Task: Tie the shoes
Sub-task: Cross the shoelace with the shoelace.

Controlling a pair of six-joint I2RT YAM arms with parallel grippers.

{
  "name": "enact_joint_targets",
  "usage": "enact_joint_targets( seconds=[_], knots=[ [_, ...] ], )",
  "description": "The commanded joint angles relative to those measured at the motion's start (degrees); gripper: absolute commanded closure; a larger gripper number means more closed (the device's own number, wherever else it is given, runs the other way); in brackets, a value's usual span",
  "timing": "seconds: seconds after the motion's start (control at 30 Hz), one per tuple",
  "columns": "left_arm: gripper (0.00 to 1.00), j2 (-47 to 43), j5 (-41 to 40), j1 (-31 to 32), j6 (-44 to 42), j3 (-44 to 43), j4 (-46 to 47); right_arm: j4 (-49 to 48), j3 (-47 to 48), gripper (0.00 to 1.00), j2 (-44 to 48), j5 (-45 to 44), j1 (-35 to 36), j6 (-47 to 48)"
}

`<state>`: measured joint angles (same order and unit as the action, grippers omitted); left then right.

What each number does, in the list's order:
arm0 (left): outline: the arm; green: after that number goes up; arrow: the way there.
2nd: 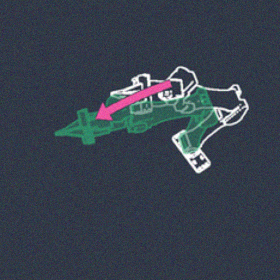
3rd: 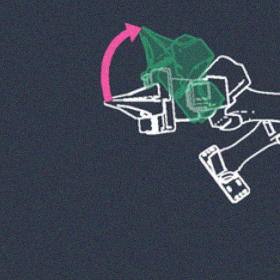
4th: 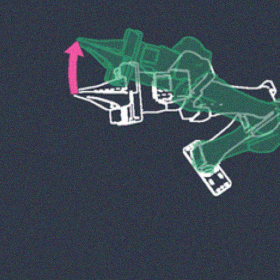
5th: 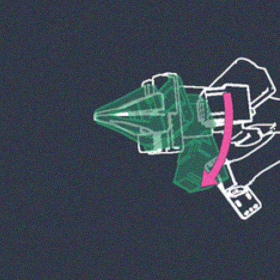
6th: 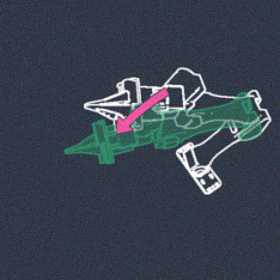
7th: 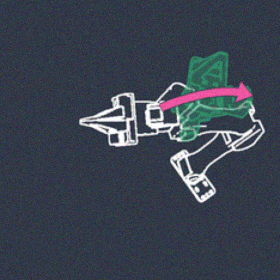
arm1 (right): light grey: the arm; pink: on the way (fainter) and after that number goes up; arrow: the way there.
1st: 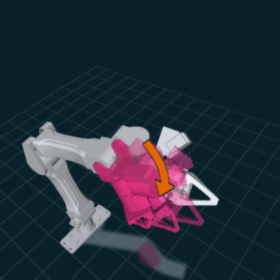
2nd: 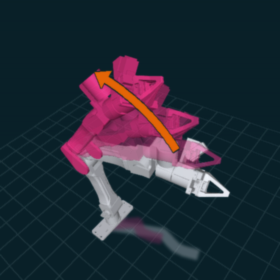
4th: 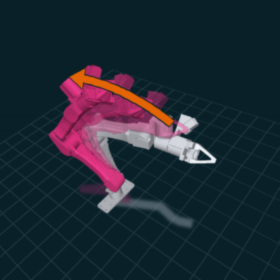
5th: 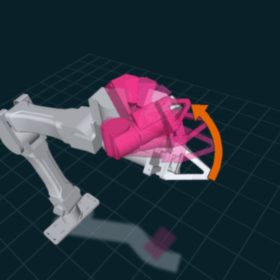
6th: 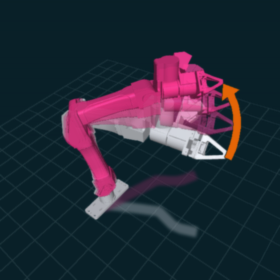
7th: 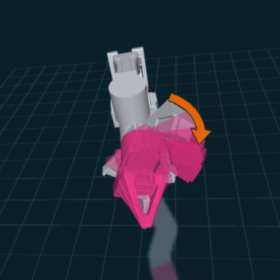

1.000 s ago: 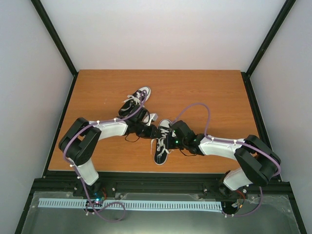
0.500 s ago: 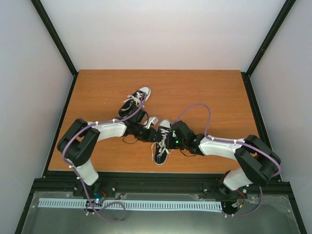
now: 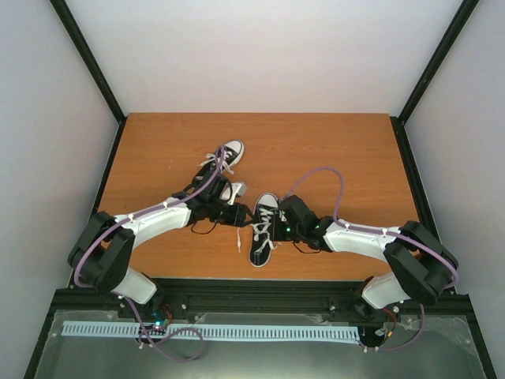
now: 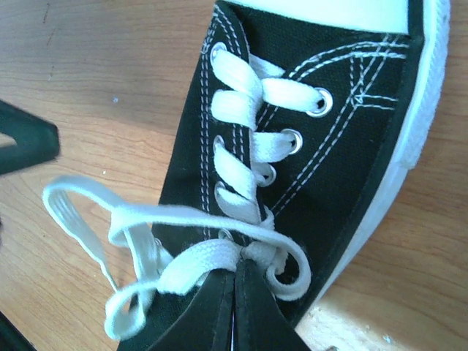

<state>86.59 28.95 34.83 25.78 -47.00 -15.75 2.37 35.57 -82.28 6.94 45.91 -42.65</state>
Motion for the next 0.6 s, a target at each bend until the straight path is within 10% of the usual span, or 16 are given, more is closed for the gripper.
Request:
enact_joint_targets(
  seconds=[0.0,0.2,0.57],
  knots=[
    [0.46,-0.3,-4.4,0.2,-1.0,-2.7,0.3,2.8,-0.5,0.97,1.4,-2.5,-0.6,0.4],
    [0.51,4.6,0.3,1.2,-2.6,-5.2,1.2,2.6,-0.9,0.97,1.4,-2.5,-0.6,0.2],
    [0.36,-0.7,-19.9,6.8,-4.7,-3.4,1.2,1.4,-1.1,0.97,0.8,-1.9,-0.6,0.2]
  ],
)
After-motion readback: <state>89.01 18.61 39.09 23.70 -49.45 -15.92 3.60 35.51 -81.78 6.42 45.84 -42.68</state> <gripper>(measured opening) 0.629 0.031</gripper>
